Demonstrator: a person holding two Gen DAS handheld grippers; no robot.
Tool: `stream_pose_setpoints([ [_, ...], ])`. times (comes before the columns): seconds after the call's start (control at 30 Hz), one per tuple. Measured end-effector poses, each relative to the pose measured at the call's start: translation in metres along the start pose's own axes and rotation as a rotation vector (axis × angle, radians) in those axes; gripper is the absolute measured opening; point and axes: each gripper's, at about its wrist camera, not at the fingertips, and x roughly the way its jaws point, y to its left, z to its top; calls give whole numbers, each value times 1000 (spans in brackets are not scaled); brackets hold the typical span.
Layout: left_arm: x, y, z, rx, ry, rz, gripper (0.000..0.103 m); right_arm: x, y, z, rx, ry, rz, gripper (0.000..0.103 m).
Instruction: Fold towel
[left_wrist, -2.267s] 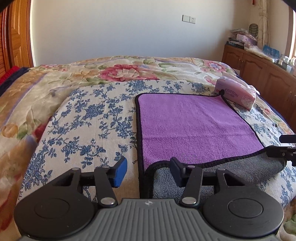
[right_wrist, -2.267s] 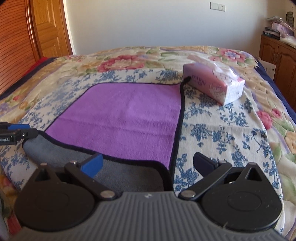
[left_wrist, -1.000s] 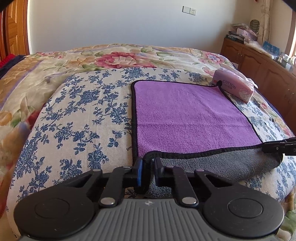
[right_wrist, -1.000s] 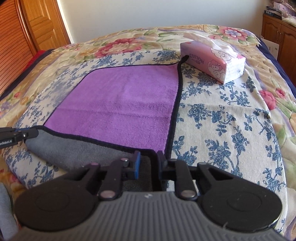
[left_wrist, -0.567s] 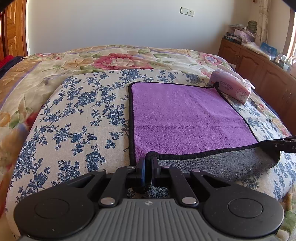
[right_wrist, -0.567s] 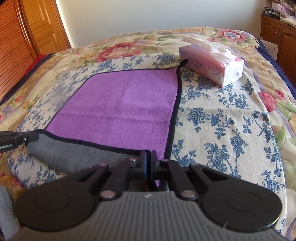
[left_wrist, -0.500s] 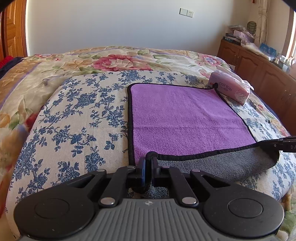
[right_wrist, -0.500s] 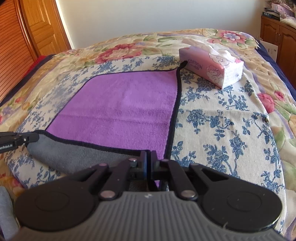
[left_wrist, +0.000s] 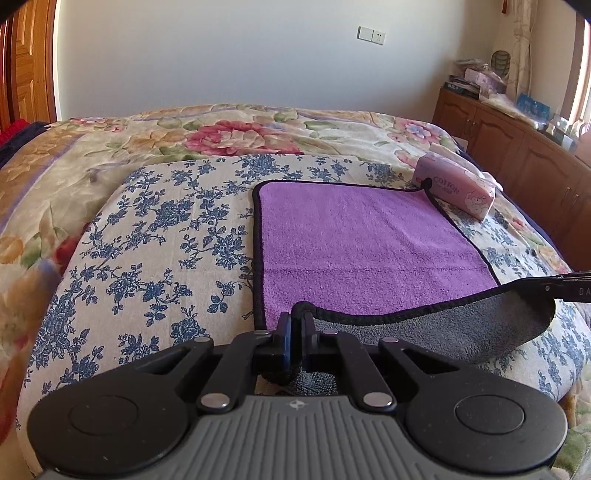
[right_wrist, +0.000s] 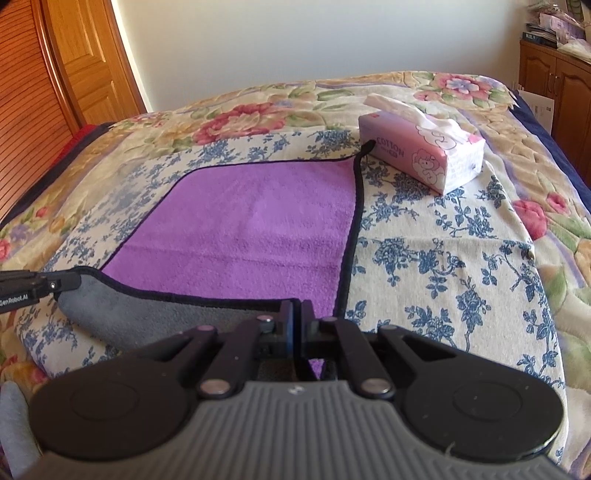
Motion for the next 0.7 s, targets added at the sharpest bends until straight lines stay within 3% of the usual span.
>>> stream_pose_setpoints([
  [0.7,-8,-2,11,-14,-65,-16,5,-8,4,11,-41,-79,5,4],
])
